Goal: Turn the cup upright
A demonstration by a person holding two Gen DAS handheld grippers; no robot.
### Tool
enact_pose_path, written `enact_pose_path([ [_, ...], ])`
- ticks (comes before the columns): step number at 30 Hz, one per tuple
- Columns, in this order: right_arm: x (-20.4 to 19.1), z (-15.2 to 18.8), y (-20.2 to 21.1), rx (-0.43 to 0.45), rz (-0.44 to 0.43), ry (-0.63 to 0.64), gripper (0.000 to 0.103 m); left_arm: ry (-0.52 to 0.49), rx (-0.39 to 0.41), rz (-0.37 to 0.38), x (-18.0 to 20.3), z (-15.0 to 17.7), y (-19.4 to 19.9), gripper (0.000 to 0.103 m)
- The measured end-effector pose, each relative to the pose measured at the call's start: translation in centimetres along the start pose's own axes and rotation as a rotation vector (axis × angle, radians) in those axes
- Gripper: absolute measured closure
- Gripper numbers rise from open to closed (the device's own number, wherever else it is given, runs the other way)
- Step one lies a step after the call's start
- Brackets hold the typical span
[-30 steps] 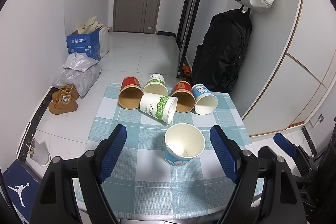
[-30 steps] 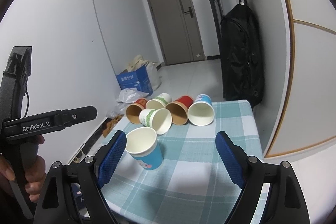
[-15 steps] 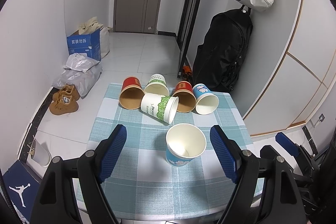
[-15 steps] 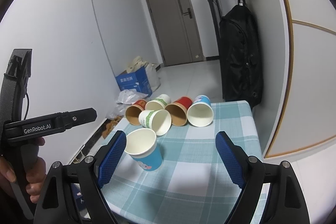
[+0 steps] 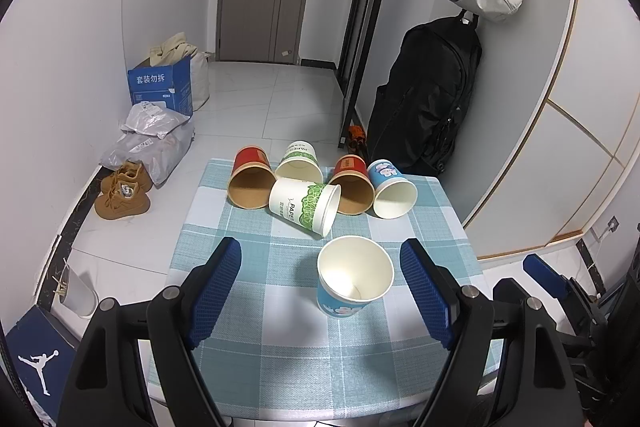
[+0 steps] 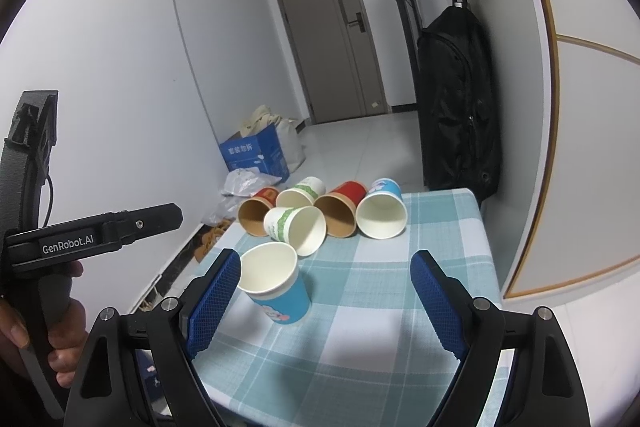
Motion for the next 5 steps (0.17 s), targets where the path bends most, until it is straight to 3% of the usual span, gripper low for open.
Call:
enact_pose_path([
  [5, 0.19, 0.25, -0.30, -0.018, 0.004, -0.006, 0.016, 0.002, 0.002, 0.006, -0.22, 0.04, 0.12, 0.025],
])
Point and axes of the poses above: each gripper's, at about its wrist camera, not at the fingertips, and y roughly against the way its jaws point, x to its right, z to its underside, the point moved 5 cm from there along -y, roughly the way its jaws point, and after that the axes turned 7 degrees about -y, right-handed, at the moved point
